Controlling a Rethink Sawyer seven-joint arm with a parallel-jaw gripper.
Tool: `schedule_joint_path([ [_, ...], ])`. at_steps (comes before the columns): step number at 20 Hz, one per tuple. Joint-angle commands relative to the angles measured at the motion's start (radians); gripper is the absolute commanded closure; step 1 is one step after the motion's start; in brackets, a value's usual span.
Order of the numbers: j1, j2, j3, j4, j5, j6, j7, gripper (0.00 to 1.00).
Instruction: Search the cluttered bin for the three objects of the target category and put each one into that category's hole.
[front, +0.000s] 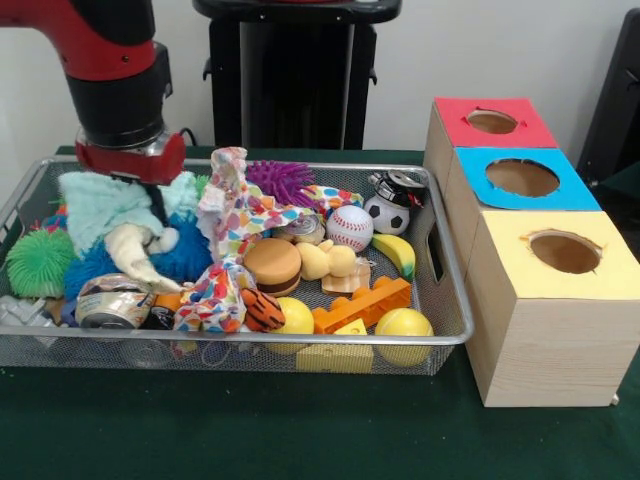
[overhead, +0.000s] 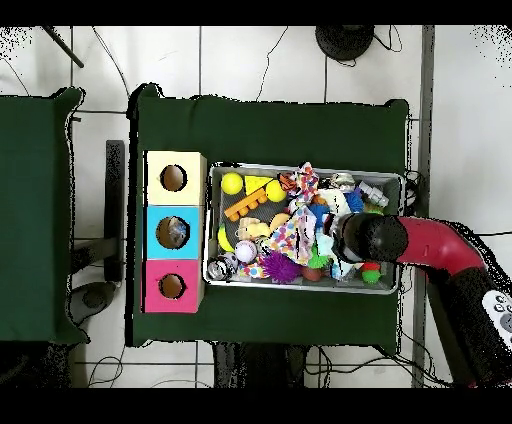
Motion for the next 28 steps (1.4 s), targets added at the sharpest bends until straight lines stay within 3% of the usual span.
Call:
schedule_joint_path([
  [1, 0.105, 0.015, 0.02, 0.059, 0.138, 0.09, 0.101, 1.0],
  [4, 0.161, 0.011, -0.018, 0.062, 0.154, 0.056, 0.15, 1.0],
  [12, 0.254, 0.084, -0.071, 0.042, 0.209, -0.04, 0.208, 1.0],
  [22, 0.288, 0.107, -0.097, 0.066, 0.298, -0.094, 0.2, 1.0],
  [26, 0.3, 0.098, -0.123, 0.071, 0.295, -0.125, 0.186, 1.0],
  [27, 0.3, 0.094, -0.128, 0.073, 0.299, -0.133, 0.172, 0.0],
  [28, 0.298, 0.091, -0.13, 0.075, 0.299, -0.135, 0.174, 0.0],
])
